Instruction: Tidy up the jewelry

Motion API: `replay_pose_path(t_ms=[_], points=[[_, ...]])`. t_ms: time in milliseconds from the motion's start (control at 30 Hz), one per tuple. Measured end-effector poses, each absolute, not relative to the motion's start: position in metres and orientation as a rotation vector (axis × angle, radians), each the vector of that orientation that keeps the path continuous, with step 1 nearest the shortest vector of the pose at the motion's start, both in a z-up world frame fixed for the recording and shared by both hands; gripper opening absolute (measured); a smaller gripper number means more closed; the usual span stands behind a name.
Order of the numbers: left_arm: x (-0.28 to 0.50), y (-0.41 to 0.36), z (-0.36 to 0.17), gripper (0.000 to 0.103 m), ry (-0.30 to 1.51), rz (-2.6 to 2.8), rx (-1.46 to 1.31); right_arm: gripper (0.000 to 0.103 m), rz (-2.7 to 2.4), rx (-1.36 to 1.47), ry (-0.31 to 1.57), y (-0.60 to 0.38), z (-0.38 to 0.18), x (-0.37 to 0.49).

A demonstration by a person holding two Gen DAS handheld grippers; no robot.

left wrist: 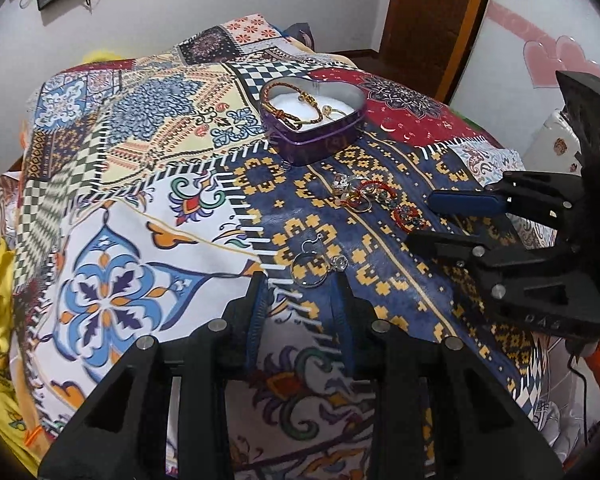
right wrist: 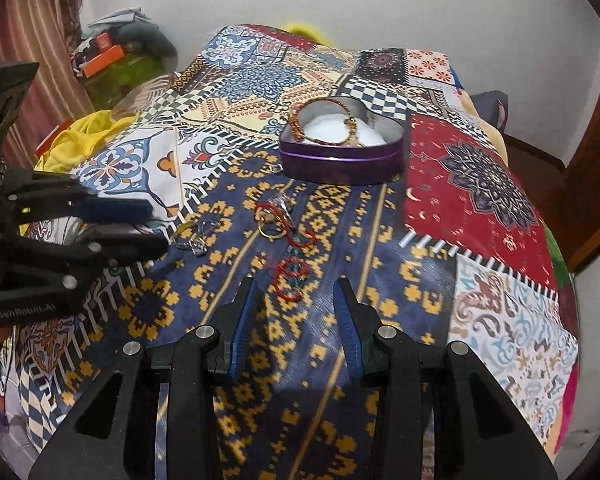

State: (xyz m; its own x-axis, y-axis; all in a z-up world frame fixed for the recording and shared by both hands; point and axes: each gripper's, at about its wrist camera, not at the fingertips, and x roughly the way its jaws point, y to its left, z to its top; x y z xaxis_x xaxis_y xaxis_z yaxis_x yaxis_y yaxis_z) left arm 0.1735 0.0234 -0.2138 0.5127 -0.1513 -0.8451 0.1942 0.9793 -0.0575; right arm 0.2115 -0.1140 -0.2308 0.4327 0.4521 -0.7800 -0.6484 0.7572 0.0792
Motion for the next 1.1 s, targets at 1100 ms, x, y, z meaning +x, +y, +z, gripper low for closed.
replay_pose_path(t_ms=[1100], points=[[0.17, 0.036, -0.18, 0.02, 0.888, -0.155, -0.036, 0.008, 0.675, -0.159, 0.78, -0.126, -0.198, 0.216]])
